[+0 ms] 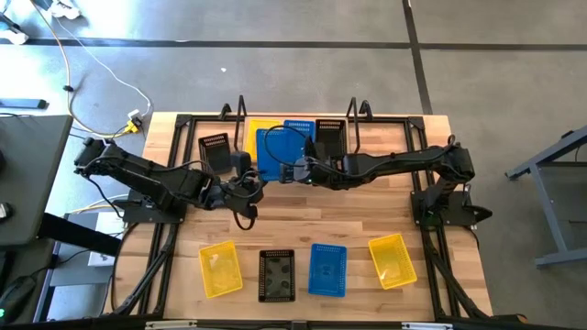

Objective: Stack baskets on shelf by color
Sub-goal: Stack the top blue basket on top of the blue basket on the shelf

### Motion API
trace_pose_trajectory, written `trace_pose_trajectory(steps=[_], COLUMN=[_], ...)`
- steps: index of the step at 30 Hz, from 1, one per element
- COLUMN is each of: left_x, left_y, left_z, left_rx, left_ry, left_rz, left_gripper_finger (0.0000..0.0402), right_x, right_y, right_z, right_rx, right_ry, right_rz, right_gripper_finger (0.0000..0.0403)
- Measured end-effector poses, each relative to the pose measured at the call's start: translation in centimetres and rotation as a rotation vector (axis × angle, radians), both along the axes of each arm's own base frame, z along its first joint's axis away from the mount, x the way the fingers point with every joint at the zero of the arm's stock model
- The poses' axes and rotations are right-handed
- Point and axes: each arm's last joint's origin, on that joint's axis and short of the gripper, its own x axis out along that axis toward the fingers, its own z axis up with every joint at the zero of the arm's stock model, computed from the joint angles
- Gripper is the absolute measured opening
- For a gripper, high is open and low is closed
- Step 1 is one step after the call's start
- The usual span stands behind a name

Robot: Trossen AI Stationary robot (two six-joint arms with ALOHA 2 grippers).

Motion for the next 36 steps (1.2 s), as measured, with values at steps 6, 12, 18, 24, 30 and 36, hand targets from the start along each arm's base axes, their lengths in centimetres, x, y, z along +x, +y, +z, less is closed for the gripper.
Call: trace_pose_trajectory(steps=[6, 12, 18, 24, 30, 36], left_x=[0.1, 0.0, 0.0, 0.0, 0.0, 0.0], left_y=[0.5, 0.5, 0.5, 0.5, 0.4, 0.5], left_z=[0.0, 0.0, -0.1, -0.1, -0.1, -0.1], left_rx=[0.012, 0.033, 0.035, 0.031, 0.021, 0.022], left_ry=[0.028, 0.052, 0.062, 0.063, 0.063, 0.067], left_rz=[-0.016, -0.033, -0.033, -0.038, -0.047, -0.053], left_gripper_finger=[0.0135, 0.0128, 0.0095, 0.0028, 0.0008, 0.0004], right_x=[0.3, 0.5, 0.5, 0.5, 0.4, 0.4], right_y=[0.3, 0.4, 0.5, 0.5, 0.3, 0.0], right_z=[0.3, 2.0, 2.9, 2.9, 2.9, 2.8], right_rx=[-0.003, -0.035, -0.047, -0.041, -0.05, -0.055], right_ry=[-0.048, -0.066, -0.065, -0.055, -0.043, -0.033], right_rz=[0.004, 0.037, 0.053, 0.055, 0.06, 0.05], right_gripper_finger=[0.0, 0.0, 0.0, 0.0, 0.0, 0.0014])
